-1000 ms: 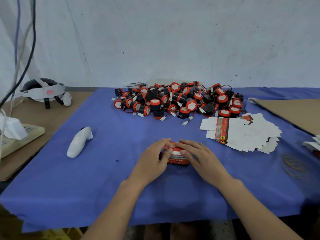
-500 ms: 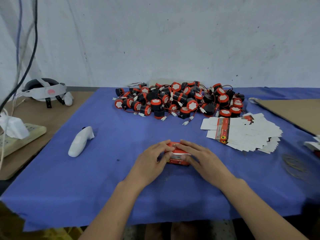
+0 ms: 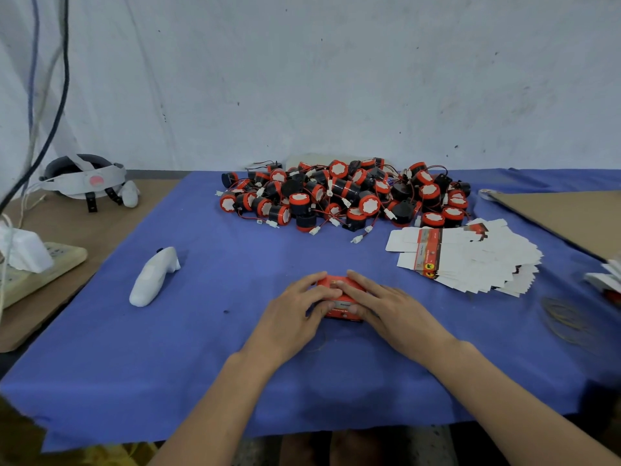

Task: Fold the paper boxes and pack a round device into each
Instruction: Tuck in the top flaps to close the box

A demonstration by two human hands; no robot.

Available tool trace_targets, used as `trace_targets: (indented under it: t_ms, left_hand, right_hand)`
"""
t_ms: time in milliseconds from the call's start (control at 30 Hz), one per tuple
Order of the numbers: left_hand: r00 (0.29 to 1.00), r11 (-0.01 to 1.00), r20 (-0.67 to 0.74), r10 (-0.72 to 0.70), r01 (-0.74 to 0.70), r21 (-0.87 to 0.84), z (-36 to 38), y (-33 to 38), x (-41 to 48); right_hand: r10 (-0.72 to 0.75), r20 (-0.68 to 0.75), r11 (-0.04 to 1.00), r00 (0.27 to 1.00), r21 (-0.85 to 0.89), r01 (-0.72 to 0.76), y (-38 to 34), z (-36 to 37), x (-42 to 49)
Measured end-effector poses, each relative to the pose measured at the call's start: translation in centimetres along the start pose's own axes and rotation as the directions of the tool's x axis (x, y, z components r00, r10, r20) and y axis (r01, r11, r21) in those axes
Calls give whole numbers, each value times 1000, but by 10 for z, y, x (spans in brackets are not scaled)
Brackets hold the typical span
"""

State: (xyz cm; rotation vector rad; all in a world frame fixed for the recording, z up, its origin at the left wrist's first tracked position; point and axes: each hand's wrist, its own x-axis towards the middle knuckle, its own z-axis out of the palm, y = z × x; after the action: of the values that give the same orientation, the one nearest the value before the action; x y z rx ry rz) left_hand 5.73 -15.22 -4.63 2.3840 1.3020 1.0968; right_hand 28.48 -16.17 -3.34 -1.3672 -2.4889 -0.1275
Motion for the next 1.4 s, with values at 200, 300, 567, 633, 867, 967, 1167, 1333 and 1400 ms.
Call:
trace_targets:
  t_ms: [200,300,567,633,867,967,1167,1333,1400]
  left_hand:
    - [1000,1000,0,-10,10,-19,0,1,0]
    - [1000,999,22,-15,16,-45,-2,0,0]
    - [973,885,23,-230,219,-411,-8,7,9]
    - [954,791,6,-301,254,-557,-9,18,17]
    - [859,581,-120,-497,226,-782,18,53,24]
    - [865,616,-134,-483,228,-754,20,48,24]
    - [855,657,-145,-497,262,-707,25,46,24]
    - [840,644,-130,-528,295,-706,24,46,23]
    - [836,642,-133,-533,298,-706,23,47,23]
  right_hand:
    - [-2,-48,1000,999,-15,1,-5,1,-2]
    - [75,17,969,997,235,-76,-4,-1,-4]
    - [337,-4,540,941,820,-190,-16,-6,9]
    - [471,-23,363,882,916,-169,-28,-10,21]
    - [685,45,4,727,998,-66,-71,9,47]
    - [678,36,14,734,998,-62,-67,12,46]
    - [668,52,33,743,995,-99,-65,16,44]
    - [678,58,37,733,993,-113,-66,15,44]
    - [688,63,35,723,992,-120,-67,15,44]
